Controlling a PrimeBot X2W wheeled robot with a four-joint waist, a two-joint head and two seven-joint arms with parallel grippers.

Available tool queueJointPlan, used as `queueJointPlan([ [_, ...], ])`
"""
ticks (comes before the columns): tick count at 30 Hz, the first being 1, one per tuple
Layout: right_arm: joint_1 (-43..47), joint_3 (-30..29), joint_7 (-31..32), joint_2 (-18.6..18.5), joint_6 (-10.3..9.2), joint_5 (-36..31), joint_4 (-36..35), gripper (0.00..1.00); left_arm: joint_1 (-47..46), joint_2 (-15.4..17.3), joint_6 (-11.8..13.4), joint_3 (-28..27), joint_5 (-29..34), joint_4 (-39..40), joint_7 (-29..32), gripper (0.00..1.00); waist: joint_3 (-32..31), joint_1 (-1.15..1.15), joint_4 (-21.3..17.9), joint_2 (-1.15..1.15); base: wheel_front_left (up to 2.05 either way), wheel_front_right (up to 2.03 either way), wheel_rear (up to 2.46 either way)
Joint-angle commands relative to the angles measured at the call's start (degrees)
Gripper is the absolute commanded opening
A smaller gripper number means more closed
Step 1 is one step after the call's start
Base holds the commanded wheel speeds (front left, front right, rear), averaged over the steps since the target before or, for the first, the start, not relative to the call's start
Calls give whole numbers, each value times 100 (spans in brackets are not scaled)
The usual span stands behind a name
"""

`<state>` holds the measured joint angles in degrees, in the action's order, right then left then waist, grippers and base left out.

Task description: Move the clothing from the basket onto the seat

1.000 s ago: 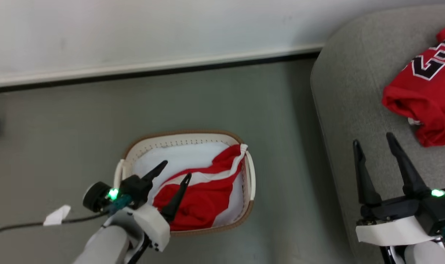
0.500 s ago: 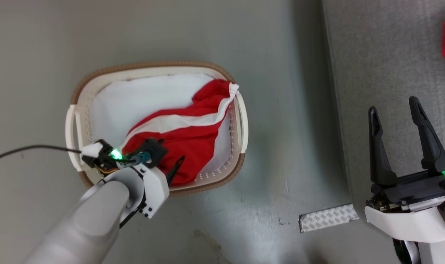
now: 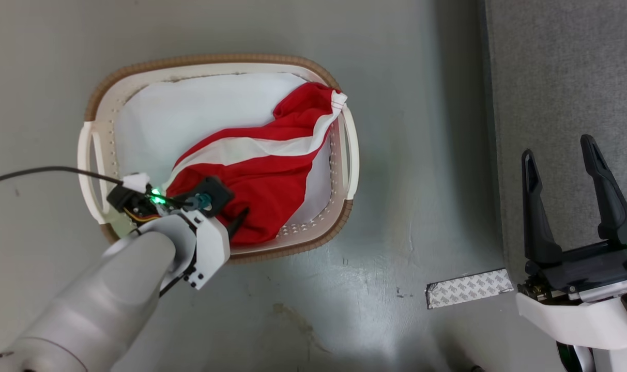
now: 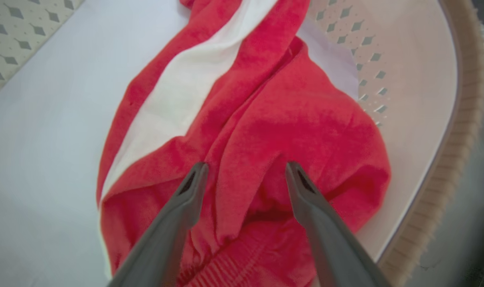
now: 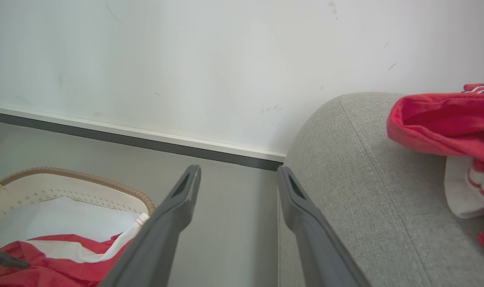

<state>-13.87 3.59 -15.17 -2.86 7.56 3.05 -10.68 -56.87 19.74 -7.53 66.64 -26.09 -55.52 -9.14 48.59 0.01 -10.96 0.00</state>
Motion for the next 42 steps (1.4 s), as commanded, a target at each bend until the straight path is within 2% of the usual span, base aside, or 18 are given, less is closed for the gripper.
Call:
queueJointPlan([
  [1,31,-13,3,-6,-15,-25,-44,100,-111,49,12,68,-62,-54,-38,100,27,-1,6,0,0,0,0],
  [9,256,-36,3,-6,-15,-281,-207,100,-288,-40,12,459,-447,-264,-274,100,149,-1,197,0,11,11,11],
  [10,278,-31,3,-7,-15,-320,-237,100,-277,-59,12,489,-498,-276,-310,96,156,-1,234,0,17,17,17],
  [11,312,-24,3,-6,-15,-349,-271,100,-252,-79,12,521,-543,-279,-336,48,162,-1,272,0,16,16,16],
  [12,345,-22,3,-6,-15,-401,-308,100,-220,-96,12,548,-582,-279,-365,20,166,-1,311,0,15,15,15],
  [13,373,-26,3,-6,-15,-454,-335,100,-196,-107,12,572,-595,-271,-379,0,170,-1,349,0,13,13,13],
  [17,472,-48,3,-6,-15,-584,-400,100,-160,-178,12,643,-695,-124,-491,0,181,-1,468,0,4,4,4],
  [25,310,26,3,-6,-15,-577,-326,100,-317,-99,12,654,-931,347,-598,0,132,-1,537,0,0,0,0],
  [28,193,35,3,-6,-15,-513,-281,100,-402,20,12,253,-981,814,-601,0,92,-1,578,0,0,0,0],
  [33,9,111,3,-6,-15,-383,-81,100,29,254,12,-747,-768,1685,-600,0,-223,-1,635,0,0,0,0],
  [38,-93,234,2,-6,-15,-192,265,100,766,425,12,-1606,-502,2388,-601,0,-920,-1,650,0,0,0,0],
  [42,-20,320,3,-9,-15,-37,587,100,1396,435,12,-2180,-385,2839,-602,0,-1636,-1,670,0,0,0,0],
])
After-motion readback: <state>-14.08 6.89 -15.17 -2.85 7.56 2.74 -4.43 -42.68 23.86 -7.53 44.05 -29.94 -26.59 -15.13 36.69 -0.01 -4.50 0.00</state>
